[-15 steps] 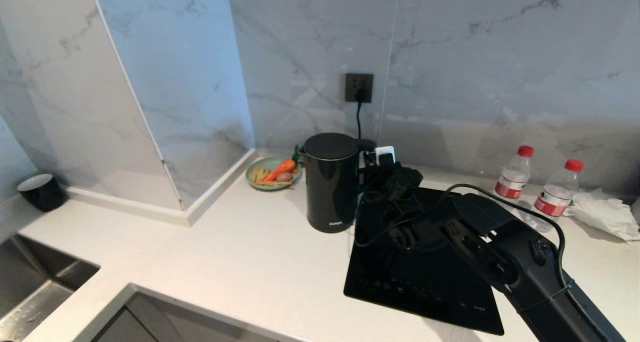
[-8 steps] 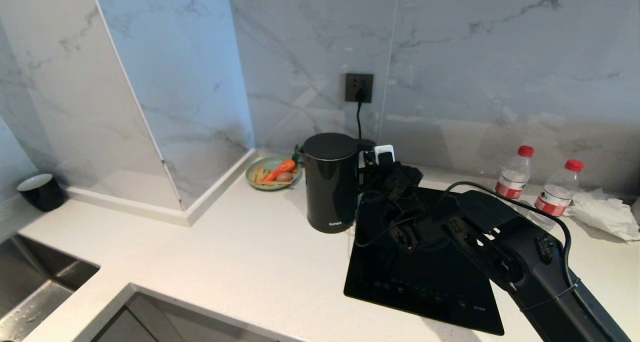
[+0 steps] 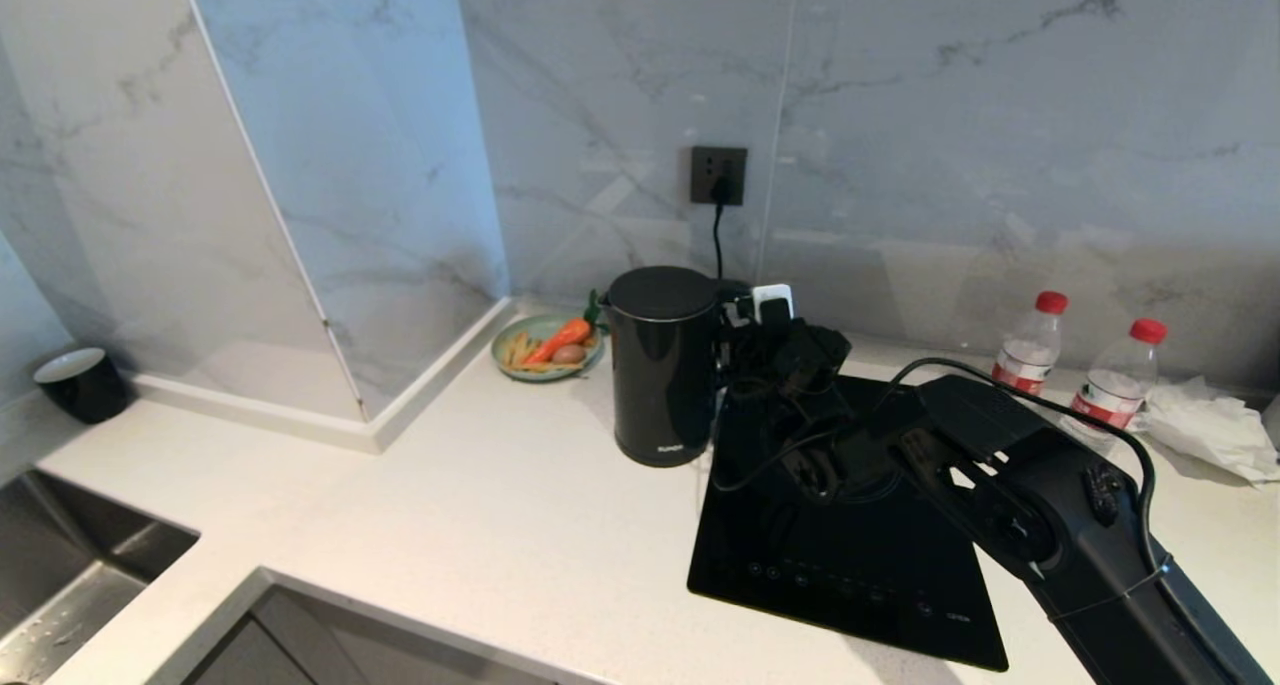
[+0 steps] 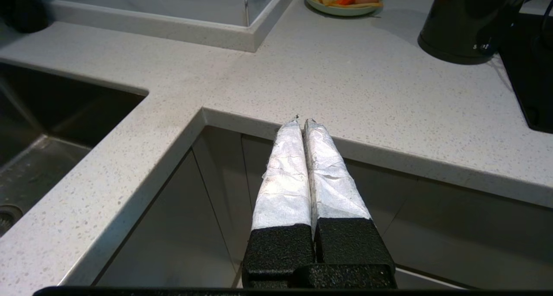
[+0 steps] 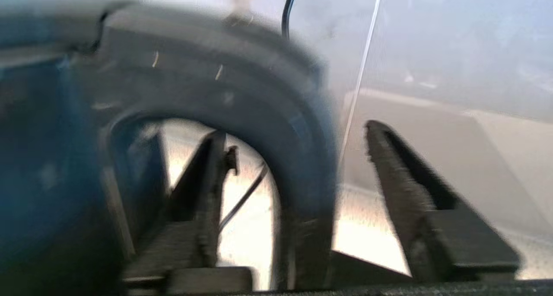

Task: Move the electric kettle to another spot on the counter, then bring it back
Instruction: Place it on the power base

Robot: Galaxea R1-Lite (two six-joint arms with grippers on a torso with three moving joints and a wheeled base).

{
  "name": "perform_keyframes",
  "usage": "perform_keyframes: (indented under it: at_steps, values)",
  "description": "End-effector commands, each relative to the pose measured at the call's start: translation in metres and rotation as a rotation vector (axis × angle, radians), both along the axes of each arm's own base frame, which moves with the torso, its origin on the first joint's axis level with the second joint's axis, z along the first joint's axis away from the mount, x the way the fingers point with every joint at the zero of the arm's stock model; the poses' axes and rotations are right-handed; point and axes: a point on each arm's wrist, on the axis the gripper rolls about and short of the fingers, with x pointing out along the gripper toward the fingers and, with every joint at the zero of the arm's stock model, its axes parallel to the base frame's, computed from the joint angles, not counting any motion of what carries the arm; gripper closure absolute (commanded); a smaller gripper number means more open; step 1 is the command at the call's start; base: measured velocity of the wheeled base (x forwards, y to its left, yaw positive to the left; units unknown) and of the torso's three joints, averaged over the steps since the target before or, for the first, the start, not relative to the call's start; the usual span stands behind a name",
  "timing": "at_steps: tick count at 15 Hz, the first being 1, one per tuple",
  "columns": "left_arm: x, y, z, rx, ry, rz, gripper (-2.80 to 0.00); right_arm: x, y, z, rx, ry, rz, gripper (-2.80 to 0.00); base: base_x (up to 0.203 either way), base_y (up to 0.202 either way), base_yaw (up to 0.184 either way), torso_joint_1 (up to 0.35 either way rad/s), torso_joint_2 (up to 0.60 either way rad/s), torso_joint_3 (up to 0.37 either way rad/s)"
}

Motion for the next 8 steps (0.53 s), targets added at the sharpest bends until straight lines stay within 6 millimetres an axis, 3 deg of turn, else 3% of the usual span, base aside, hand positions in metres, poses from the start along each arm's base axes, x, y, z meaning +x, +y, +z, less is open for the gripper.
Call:
perform_keyframes:
  at_steps: [1, 8]
  values:
    - [0.000, 0.000, 0.000, 0.000, 0.000, 0.000, 0.00, -0.002, 0.000, 0.007, 0.010, -0.025, -0.003, -2.80, 0.000, 0.000, 0.000, 0.000, 0.00, 0.000]
    - [0.000, 0.000, 0.000, 0.000, 0.000, 0.000, 0.00, -0.024, 0.006, -0.001, 0.001, 0.027, -0.003, -2.80, 0.000, 0.000, 0.000, 0.000, 0.00, 0.000]
